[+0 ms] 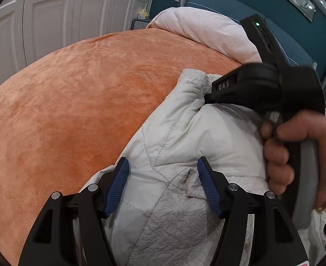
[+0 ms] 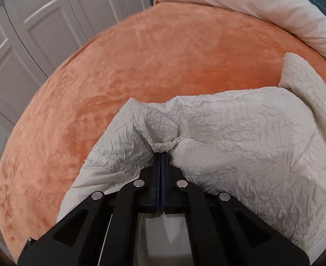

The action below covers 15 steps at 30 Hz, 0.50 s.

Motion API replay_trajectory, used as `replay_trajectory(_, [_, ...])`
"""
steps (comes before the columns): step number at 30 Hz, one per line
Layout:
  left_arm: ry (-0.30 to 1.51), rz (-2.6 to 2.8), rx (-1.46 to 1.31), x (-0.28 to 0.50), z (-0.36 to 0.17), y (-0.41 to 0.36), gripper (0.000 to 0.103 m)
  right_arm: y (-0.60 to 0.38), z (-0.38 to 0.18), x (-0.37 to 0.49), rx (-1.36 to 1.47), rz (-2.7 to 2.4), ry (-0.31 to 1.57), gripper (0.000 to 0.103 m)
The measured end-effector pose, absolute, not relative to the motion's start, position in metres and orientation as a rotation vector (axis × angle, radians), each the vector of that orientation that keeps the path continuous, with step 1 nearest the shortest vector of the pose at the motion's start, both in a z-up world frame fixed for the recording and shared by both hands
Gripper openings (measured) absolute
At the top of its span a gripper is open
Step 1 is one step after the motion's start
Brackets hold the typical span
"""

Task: Fold large clothes

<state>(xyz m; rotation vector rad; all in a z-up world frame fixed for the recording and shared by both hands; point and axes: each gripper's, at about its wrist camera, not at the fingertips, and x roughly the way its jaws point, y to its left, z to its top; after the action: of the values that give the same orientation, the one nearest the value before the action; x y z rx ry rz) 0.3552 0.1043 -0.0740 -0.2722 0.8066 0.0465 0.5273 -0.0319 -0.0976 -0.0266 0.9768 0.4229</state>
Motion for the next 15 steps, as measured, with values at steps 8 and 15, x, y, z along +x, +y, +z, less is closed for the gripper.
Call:
replay_trajectory(8, [0.808,0.047,-0.272,0.354,-0.075,0.104,0.063,-0.108,-0.025,0.432,0.164,0.406,0.804,0.003])
replay_trajectory(15, [0.816,0.057,-0.255,0.355,-0.075,0.101,0.063,-0.275,-0.057,0.33,0.206,0.006,0.882,0.0])
